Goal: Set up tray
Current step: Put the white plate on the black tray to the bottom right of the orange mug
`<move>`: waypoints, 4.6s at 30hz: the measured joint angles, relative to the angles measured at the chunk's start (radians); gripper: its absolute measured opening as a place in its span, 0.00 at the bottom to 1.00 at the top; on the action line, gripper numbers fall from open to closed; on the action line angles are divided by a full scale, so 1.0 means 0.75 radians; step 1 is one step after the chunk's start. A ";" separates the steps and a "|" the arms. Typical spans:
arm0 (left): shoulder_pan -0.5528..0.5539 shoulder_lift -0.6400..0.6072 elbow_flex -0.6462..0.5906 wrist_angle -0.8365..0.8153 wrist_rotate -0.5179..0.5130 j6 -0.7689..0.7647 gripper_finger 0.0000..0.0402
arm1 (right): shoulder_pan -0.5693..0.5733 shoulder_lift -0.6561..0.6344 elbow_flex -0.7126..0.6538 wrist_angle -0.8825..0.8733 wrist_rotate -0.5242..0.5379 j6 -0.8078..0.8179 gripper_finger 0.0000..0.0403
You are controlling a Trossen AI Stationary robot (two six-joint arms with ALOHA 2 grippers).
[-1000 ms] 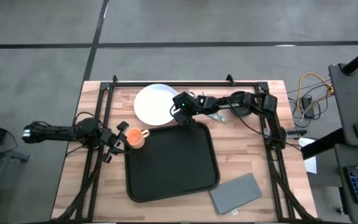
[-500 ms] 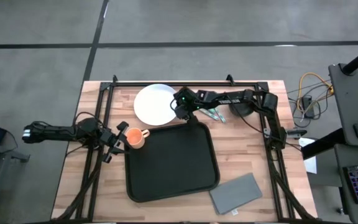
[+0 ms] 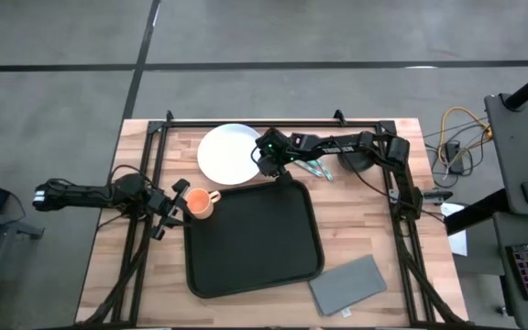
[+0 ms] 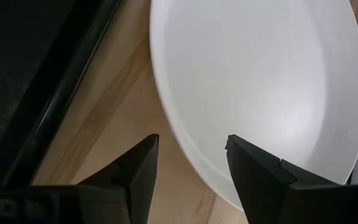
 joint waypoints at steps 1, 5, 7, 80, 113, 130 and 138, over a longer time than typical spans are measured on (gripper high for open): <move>0.000 0.000 0.000 0.000 0.000 0.000 0.21 | 0.000 0.000 0.000 0.001 0.000 -0.001 0.45; 0.000 0.000 0.000 0.000 0.000 0.000 0.21 | 0.000 0.000 0.000 0.002 -0.003 -0.009 0.45; 0.000 0.000 0.000 0.000 0.000 0.000 0.21 | 0.000 0.000 0.000 0.002 -0.013 -0.009 0.45; 0.000 0.001 0.001 0.000 0.001 0.000 0.21 | -0.171 0.293 0.548 -0.590 -0.140 -0.674 0.44; 0.000 0.001 0.001 -0.001 0.000 0.000 0.21 | -0.213 0.298 0.596 -0.540 -0.104 -1.058 0.42; -0.001 0.001 0.001 0.000 0.000 0.000 0.21 | -0.167 0.300 0.618 -0.609 -0.093 -1.132 0.34; -0.001 0.001 0.001 0.000 0.000 0.000 0.21 | -0.168 0.300 0.618 -0.612 -0.093 -1.066 0.31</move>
